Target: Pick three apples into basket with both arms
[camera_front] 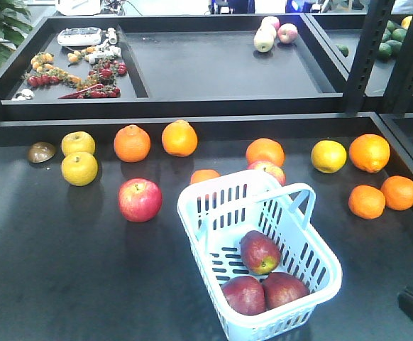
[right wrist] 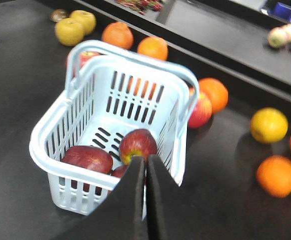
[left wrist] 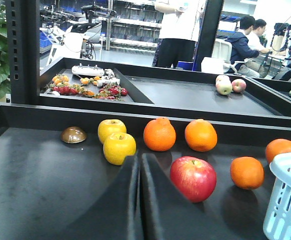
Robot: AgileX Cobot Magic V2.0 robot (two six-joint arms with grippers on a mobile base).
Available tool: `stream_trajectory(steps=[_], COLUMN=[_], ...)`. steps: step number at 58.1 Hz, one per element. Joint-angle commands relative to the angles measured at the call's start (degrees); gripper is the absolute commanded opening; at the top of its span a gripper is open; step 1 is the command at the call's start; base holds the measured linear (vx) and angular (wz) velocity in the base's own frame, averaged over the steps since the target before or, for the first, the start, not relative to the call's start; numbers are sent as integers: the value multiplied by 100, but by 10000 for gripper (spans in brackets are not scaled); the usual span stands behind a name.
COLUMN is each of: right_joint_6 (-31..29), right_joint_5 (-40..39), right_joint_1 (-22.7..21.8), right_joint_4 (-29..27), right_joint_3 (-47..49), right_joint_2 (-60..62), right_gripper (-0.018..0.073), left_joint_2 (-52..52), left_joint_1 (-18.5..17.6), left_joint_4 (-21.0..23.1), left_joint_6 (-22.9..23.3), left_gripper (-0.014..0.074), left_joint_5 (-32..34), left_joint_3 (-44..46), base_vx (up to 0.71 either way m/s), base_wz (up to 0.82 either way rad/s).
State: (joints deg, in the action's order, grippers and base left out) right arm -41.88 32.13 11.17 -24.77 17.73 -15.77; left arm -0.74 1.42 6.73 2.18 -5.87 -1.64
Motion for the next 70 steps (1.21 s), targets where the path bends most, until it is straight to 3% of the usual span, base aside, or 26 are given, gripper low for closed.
stream_trajectory(steps=[1, 6, 19, 24, 40, 53, 70], right_joint_6=[766, 1873, 5293, 5953, 5937, 5938, 5895], right_joint_5=[-950, -1215, -1230, -1295, -2086, -2227, -2440], right_joint_1=[105, 130, 124, 124, 101, -637, -801], right_joint_4=[-15, 431, 2598, 2938, 2863, 2763, 3059], right_joint_3=[-406, -768, -1186, -1408, -2011, -2016, -2016], right_joint_2=[131, 425, 1300, 1534, 1708, 1708, 1708], right_gripper=[-6, -4, -2, -1, 2, 6, 8], left_joint_2=[-75, -75, -75, -75, -75, -75, -75], left_joint_1=[5, 5, 5, 5, 5, 5, 5], left_joint_4=[-5, -5, -5, -5, -5, -5, -5], left_joint_6=[30, 30, 30, 30, 30, 30, 30], left_gripper=[-6, -6, -6, -6, -6, -6, -6], left_joint_5=[430, 430, 430, 430, 430, 430, 430], left_joint_3=[144, 144, 144, 144, 144, 144, 144], base_vx=[0, 0, 0, 0, 0, 0, 0], base_wz=[0, 0, 0, 0, 0, 0, 0])
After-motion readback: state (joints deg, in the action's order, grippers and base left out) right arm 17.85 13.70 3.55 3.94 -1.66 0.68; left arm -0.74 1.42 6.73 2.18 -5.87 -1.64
